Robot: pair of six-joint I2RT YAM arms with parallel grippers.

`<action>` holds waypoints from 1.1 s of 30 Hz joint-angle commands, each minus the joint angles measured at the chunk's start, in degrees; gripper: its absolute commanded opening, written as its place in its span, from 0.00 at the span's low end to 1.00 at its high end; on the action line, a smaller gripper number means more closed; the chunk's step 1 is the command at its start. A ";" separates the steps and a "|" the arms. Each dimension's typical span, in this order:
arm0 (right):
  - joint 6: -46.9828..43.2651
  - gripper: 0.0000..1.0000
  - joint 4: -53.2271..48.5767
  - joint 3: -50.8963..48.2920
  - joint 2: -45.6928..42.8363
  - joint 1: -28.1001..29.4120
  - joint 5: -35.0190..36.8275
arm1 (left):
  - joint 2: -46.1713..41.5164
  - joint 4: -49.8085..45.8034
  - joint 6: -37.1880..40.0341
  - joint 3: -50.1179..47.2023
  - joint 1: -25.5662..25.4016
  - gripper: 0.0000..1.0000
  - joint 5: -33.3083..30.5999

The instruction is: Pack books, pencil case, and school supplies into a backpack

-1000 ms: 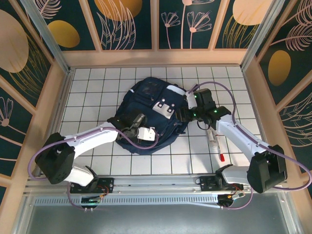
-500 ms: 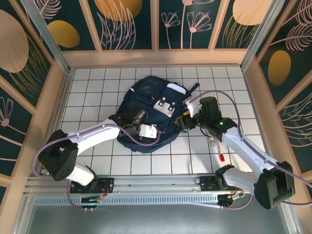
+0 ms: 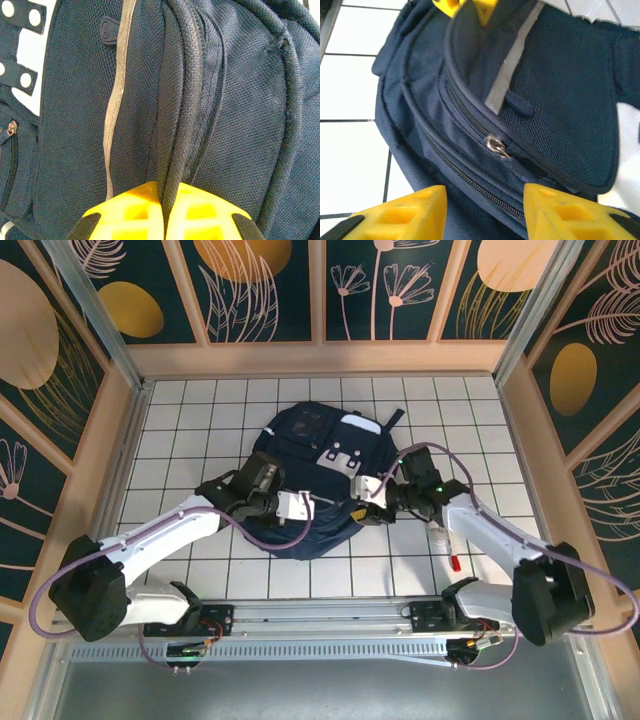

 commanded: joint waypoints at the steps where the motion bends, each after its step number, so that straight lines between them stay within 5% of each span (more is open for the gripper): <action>1: 0.90 0.42 7.54 1.14 1.81 -0.91 -2.41 | -3.60 6.77 -1.72 -1.85 0.33 0.00 6.14; 19: 5.65 0.34 11.77 -0.17 8.18 -1.69 -2.78 | -5.05 11.66 -7.29 -5.88 0.47 0.00 8.31; 23: 2.60 0.21 7.96 -1.11 6.80 -2.43 -2.55 | -5.60 14.67 -9.22 -7.62 0.56 0.00 10.45; 33: 0.99 0.32 7.58 0.68 9.29 -0.18 -1.74 | -4.73 14.26 -9.89 -6.99 0.62 0.00 11.56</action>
